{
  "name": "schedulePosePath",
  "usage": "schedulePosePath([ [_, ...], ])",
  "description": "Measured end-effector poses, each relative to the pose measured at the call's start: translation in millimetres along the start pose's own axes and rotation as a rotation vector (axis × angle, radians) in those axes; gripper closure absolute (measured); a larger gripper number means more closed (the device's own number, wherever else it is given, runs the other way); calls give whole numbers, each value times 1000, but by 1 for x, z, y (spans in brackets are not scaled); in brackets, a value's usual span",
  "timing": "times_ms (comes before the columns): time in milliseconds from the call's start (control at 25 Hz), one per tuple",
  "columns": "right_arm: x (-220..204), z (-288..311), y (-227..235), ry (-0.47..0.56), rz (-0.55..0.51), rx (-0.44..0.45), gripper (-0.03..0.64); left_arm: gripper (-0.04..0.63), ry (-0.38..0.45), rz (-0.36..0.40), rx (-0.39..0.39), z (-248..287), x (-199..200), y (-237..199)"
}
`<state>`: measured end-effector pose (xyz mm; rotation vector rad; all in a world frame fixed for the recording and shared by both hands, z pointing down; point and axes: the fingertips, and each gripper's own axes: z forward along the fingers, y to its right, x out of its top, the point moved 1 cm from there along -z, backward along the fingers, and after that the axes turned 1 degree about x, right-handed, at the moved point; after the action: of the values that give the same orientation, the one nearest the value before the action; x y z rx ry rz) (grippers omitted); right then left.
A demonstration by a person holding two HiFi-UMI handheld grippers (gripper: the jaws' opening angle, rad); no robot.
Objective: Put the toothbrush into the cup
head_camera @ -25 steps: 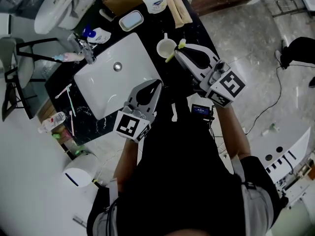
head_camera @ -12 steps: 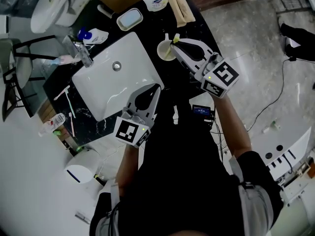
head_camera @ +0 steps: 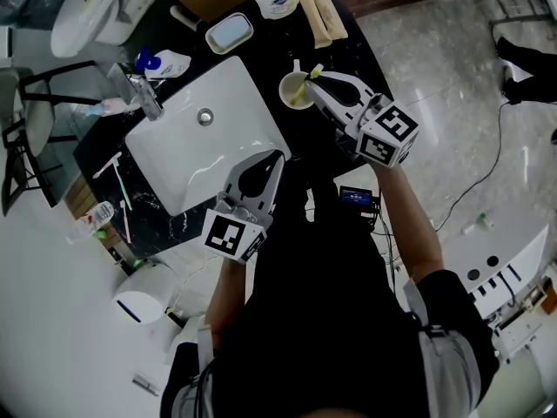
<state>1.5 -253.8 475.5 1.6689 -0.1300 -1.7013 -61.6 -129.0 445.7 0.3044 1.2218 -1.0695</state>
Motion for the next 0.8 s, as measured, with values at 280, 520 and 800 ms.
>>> schedulePosePath([
  [280, -9, 2, 12, 9, 42, -15, 586, 584, 2, -27, -11, -1, -1, 3],
  [520, -8, 3, 21, 30, 77, -17, 586, 584, 8, -15, -7, -2, -3, 3],
  [800, -9, 2, 42, 58, 195, -20, 586, 583, 1, -18, -9, -5, -5, 3],
])
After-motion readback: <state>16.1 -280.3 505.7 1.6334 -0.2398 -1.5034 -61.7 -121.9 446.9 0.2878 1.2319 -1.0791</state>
